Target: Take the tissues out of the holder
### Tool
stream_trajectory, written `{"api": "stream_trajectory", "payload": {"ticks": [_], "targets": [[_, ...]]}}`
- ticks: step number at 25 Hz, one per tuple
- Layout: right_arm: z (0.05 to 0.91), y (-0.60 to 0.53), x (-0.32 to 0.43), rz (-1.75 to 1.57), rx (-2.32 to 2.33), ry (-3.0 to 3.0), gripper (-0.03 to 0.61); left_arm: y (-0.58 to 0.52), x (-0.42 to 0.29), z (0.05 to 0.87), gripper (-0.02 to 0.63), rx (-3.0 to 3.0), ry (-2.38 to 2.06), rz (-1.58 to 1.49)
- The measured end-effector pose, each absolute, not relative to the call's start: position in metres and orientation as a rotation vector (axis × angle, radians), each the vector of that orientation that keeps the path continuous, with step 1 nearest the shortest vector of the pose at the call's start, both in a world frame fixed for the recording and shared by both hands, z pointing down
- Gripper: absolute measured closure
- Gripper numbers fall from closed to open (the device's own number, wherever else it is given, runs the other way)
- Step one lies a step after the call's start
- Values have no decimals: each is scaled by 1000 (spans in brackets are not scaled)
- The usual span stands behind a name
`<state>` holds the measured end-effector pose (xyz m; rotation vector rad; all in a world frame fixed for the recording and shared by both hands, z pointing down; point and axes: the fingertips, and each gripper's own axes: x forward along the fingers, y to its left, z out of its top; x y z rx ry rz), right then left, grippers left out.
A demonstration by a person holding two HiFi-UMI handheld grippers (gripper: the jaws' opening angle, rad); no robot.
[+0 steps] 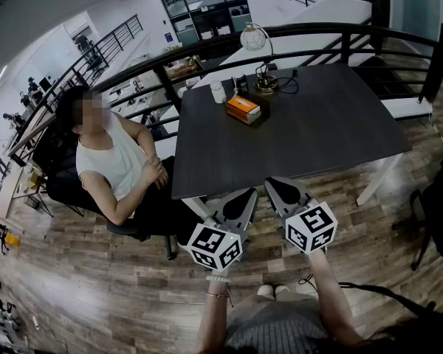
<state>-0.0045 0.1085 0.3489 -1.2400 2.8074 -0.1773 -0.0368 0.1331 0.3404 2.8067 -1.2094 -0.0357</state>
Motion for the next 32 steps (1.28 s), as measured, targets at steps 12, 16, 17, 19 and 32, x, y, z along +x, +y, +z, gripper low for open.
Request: {"api": "stream_trajectory", "payload": {"ticks": [12, 16, 17, 19, 32], "targets": [[358, 97, 2, -175, -1268, 2824, 566, 123, -31, 342, 606, 2807, -1212, -25], [360, 89, 5, -174, -1265, 2824, 566, 116, -29, 344, 606, 2804, -1219, -24], [360, 87, 6, -173, -1264, 2824, 566, 113, -28, 345, 606, 2803, -1221, -25], [359, 82, 9, -170, -1256, 2822, 566, 107, -25, 346, 606, 2798, -1227, -26], [361, 42, 8, -263, -1194, 2799, 565, 72, -30, 352, 606, 2738, -1273, -35]]}}
